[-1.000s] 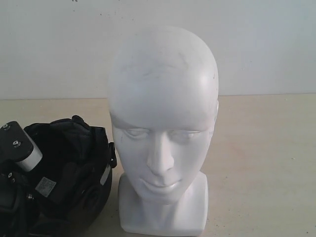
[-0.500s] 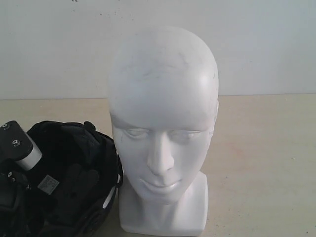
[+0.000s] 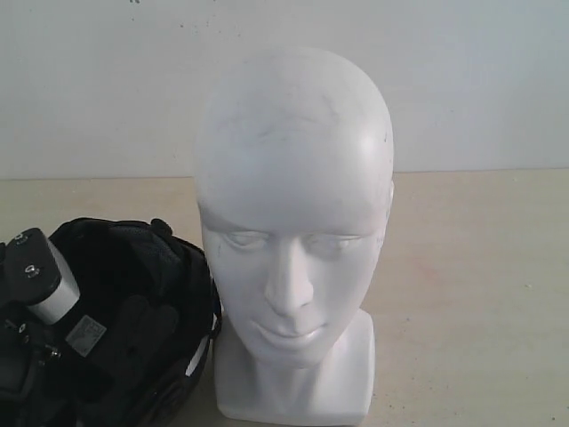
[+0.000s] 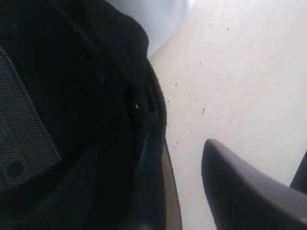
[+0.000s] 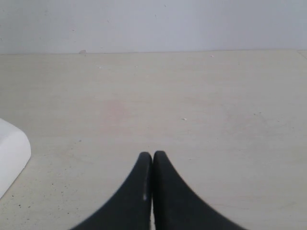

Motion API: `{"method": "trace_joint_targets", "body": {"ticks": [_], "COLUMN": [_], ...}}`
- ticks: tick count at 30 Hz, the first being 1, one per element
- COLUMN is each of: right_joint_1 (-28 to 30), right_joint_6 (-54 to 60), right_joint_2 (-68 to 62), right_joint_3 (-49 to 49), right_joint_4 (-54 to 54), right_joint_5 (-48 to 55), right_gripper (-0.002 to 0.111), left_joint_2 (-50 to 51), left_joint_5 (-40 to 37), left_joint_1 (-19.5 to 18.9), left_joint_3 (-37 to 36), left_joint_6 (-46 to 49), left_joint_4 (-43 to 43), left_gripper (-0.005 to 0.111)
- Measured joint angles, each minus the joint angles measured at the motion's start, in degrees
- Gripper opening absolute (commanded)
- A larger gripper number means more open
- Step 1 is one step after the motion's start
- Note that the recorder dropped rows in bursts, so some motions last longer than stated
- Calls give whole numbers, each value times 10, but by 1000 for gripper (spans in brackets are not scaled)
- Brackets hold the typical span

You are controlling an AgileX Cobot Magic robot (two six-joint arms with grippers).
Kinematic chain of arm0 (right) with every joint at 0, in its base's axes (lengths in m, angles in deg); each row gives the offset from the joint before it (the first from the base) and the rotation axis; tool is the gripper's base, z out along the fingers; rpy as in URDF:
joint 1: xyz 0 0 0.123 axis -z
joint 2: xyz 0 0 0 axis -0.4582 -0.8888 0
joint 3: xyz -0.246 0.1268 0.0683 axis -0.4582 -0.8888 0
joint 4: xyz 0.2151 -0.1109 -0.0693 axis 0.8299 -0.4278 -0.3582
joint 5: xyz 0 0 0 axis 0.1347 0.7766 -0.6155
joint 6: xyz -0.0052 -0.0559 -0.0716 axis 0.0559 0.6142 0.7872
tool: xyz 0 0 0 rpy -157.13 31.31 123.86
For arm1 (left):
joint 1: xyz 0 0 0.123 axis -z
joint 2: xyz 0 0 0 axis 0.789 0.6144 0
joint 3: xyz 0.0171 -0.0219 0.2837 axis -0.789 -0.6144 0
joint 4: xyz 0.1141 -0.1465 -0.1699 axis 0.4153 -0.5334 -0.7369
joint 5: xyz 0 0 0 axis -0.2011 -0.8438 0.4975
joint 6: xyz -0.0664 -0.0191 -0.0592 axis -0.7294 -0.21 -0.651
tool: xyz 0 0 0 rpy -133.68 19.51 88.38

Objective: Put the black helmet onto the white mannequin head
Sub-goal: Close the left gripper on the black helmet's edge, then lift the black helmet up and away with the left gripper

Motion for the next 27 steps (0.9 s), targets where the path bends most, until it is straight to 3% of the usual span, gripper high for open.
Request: {"method": "trace_joint_targets", "body": {"ticks": [14,27], "right_joint_1": [0,0], "right_joint_6": [0,0], "right_joint_2": [0,0], "right_joint_3": [0,0], "right_joint_4": [0,0], "right_joint_5": [0,0], "right_gripper": [0,0], "left_joint_2": [4,92], "left_joint_5": [32,75], "left_joint_1": [21,22], "left_joint_3": [0,0], "left_joint_6": [18,67], "left_joint_4": [-5,-62], "left_gripper": [60,60]}}
